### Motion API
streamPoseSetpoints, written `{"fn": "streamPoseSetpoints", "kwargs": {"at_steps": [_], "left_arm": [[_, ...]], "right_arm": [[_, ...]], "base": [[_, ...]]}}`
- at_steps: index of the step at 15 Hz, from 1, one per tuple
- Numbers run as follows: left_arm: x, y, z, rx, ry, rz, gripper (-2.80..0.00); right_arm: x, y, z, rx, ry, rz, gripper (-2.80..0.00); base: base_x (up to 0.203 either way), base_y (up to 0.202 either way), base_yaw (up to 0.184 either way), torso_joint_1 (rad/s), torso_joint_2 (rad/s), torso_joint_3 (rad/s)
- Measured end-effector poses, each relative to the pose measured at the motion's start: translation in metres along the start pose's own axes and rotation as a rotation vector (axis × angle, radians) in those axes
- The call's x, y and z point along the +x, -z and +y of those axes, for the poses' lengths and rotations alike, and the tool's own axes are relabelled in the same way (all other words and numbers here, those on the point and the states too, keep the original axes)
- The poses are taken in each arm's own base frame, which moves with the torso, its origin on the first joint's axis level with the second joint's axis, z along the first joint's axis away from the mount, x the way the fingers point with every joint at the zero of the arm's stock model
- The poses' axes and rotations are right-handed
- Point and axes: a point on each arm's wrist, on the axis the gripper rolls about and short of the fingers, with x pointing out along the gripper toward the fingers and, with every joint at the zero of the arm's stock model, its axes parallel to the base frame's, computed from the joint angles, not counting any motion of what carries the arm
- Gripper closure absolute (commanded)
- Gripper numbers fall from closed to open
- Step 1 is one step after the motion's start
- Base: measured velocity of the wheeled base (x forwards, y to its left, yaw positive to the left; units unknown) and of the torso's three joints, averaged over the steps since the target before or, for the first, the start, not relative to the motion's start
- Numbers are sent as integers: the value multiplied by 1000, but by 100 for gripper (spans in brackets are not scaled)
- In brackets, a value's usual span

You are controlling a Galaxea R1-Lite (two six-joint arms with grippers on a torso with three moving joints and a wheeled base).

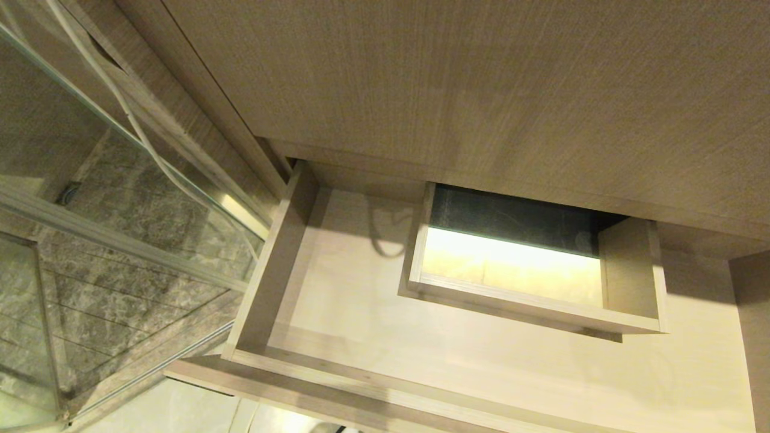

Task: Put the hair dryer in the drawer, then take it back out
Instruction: Pick up the hairdryer

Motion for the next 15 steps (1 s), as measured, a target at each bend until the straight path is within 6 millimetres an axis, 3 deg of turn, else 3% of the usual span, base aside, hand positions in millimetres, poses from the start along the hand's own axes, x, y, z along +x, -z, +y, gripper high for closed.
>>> {"fn": "streamPoseSetpoints", "kwargs": {"at_steps": [9, 15], "left_arm": [[0, 0, 0, 0, 0, 0, 0], [0, 0, 0, 0, 1, 0, 0]], "right_arm": [[-1, 1, 0, 0, 1, 26, 0], [-18, -34, -2, 1, -6, 50, 0]], "base": [[0, 0, 0, 0, 0, 0], [0, 0, 0, 0, 0, 0]]}}
